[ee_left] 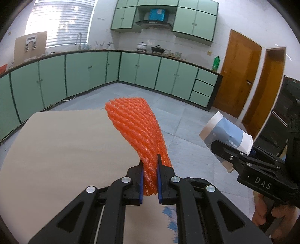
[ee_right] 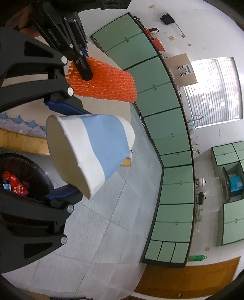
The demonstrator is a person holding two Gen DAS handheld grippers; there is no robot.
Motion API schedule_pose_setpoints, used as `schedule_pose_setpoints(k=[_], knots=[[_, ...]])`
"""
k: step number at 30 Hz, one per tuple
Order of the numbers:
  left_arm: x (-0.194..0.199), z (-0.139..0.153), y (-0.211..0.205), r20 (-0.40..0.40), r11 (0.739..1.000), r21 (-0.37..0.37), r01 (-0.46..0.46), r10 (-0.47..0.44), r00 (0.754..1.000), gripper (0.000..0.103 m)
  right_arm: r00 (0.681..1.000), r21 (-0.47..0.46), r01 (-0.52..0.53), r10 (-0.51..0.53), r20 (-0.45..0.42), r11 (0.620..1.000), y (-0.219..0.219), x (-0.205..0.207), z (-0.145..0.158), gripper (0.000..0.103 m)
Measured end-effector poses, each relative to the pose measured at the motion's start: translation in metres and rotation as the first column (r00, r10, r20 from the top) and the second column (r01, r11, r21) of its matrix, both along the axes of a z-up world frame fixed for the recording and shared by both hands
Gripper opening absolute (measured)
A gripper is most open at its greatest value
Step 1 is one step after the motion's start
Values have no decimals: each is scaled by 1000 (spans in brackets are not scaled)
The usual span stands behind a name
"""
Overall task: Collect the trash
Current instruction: 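Carry the orange net and paper cup over the bin and open both grippers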
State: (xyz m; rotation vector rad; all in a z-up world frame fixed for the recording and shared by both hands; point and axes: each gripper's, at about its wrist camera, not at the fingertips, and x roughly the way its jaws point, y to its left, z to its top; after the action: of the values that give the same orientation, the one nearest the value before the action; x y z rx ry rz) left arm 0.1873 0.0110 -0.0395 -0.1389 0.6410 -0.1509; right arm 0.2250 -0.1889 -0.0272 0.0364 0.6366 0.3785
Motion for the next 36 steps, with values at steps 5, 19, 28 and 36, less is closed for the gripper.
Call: schedule_pose_setpoints(k=[5, 19, 28, 36], knots=[[-6, 5, -16, 11, 999, 0, 41, -41, 999, 11, 999, -4, 34, -34, 12, 999, -17, -12, 5, 62], [-10, -11, -91, -18, 975, -10, 220, -220, 975, 11, 982, -44, 191, -190, 12, 981, -89, -56, -4, 62], [-8, -28, -133, -40, 951, -7, 308, -308, 950, 11, 959, -53, 281, -282, -3, 958, -132, -77, -23, 62], [-7, -48, -168, -65, 938, 13, 346, -344, 937, 11, 944, -66, 329, -331, -22, 942, -155, -88, -44, 62]])
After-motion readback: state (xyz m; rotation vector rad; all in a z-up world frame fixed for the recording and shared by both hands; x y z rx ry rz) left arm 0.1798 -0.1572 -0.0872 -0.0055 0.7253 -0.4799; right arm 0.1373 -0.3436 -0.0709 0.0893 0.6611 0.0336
